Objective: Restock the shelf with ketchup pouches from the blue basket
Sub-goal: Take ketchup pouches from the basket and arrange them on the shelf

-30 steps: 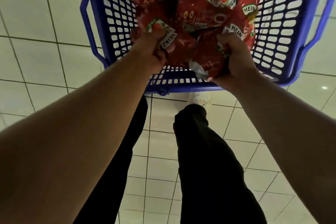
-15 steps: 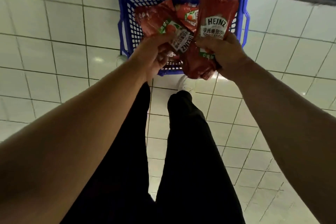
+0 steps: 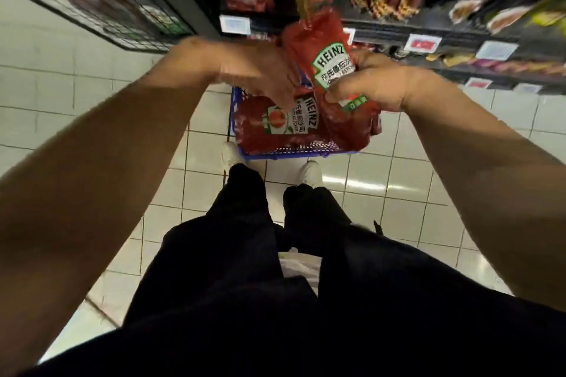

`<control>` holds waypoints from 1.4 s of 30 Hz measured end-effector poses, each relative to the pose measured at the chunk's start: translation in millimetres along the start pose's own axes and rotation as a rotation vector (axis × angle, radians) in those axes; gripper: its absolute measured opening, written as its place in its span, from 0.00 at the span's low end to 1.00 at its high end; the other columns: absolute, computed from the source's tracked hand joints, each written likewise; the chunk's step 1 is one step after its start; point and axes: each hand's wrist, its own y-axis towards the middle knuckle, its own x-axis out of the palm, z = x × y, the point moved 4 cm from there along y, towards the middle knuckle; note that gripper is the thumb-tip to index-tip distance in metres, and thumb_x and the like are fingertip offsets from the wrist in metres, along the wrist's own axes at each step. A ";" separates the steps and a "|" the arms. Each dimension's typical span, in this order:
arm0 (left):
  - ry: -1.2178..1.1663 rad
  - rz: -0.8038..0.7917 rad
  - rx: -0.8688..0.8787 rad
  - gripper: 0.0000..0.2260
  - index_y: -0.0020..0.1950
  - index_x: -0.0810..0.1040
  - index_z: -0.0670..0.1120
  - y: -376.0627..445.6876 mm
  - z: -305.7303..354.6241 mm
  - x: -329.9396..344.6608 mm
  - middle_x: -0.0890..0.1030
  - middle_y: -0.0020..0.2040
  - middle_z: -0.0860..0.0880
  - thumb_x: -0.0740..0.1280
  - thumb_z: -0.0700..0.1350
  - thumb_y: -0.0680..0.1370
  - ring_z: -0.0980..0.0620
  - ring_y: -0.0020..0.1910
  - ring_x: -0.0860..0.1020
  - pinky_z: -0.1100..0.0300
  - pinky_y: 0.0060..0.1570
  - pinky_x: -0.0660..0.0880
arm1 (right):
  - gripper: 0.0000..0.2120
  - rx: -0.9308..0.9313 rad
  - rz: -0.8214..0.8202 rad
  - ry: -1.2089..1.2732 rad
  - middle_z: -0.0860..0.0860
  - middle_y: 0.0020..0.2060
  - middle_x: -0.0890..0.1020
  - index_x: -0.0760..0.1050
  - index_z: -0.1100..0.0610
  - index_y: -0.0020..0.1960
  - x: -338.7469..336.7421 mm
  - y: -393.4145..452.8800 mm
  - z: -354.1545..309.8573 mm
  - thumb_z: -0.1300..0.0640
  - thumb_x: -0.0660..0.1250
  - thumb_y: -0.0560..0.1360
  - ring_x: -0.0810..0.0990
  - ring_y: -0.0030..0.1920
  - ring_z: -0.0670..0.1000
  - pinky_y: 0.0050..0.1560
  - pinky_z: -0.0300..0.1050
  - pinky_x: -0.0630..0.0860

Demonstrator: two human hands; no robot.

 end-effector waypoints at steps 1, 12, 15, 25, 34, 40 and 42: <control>0.082 -0.113 -0.033 0.37 0.67 0.78 0.56 -6.6 15.5 4.3 0.83 0.61 0.56 0.82 0.63 0.60 0.52 0.62 0.81 0.47 0.63 0.77 | 0.17 -0.008 -0.012 -0.003 0.51 0.41 0.87 0.81 0.56 0.50 -2.1 -7.3 -15.7 0.64 0.74 0.62 0.86 0.41 0.50 0.44 0.45 0.83; -0.020 0.373 0.154 0.20 0.47 0.83 0.58 -122.9 81.8 -22.1 0.87 0.45 0.54 0.82 0.54 0.57 0.54 0.43 0.85 0.56 0.42 0.80 | 0.09 -0.265 0.152 0.130 0.56 0.45 0.87 0.84 0.56 0.47 -42.2 -99.1 -171.9 0.67 0.74 0.69 0.87 0.42 0.53 0.41 0.48 0.83; -0.389 0.610 0.335 0.20 0.48 0.84 0.51 -167.5 84.3 -28.0 0.87 0.48 0.45 0.81 0.45 0.58 0.47 0.47 0.84 0.48 0.50 0.82 | 0.09 -0.408 0.123 0.117 0.54 0.44 0.87 0.86 0.52 0.44 -38.0 -123.4 -207.8 0.66 0.73 0.71 0.87 0.43 0.53 0.41 0.48 0.83; -0.439 1.146 0.655 0.12 0.48 0.84 0.55 -279.2 138.5 -99.7 0.87 0.46 0.52 0.80 0.46 0.67 0.55 0.43 0.86 0.65 0.39 0.79 | 0.13 -0.736 0.297 -0.100 0.52 0.46 0.87 0.83 0.49 0.49 32.2 -139.5 -312.5 0.54 0.79 0.65 0.86 0.46 0.51 0.48 0.50 0.82; -0.388 1.308 0.910 0.14 0.49 0.83 0.61 -347.0 178.4 -200.9 0.87 0.48 0.55 0.79 0.54 0.66 0.55 0.46 0.86 0.60 0.43 0.81 | 0.14 -0.983 0.580 -0.154 0.52 0.45 0.87 0.80 0.58 0.54 61.8 -150.2 -404.8 0.60 0.78 0.70 0.86 0.45 0.50 0.45 0.43 0.82; -0.376 1.238 0.888 0.17 0.48 0.84 0.58 -347.6 187.5 -250.9 0.87 0.45 0.55 0.79 0.56 0.62 0.55 0.44 0.86 0.52 0.47 0.82 | 0.15 -0.996 0.793 -0.184 0.54 0.44 0.87 0.78 0.61 0.55 75.3 -141.3 -425.7 0.61 0.78 0.71 0.85 0.43 0.49 0.45 0.46 0.82; -0.342 1.223 0.846 0.16 0.47 0.84 0.57 -347.0 196.3 -264.7 0.87 0.43 0.56 0.79 0.56 0.61 0.56 0.43 0.86 0.50 0.49 0.83 | 0.15 -0.987 0.820 -0.199 0.52 0.43 0.87 0.78 0.60 0.54 78.7 -137.8 -430.7 0.61 0.78 0.71 0.85 0.42 0.48 0.43 0.43 0.81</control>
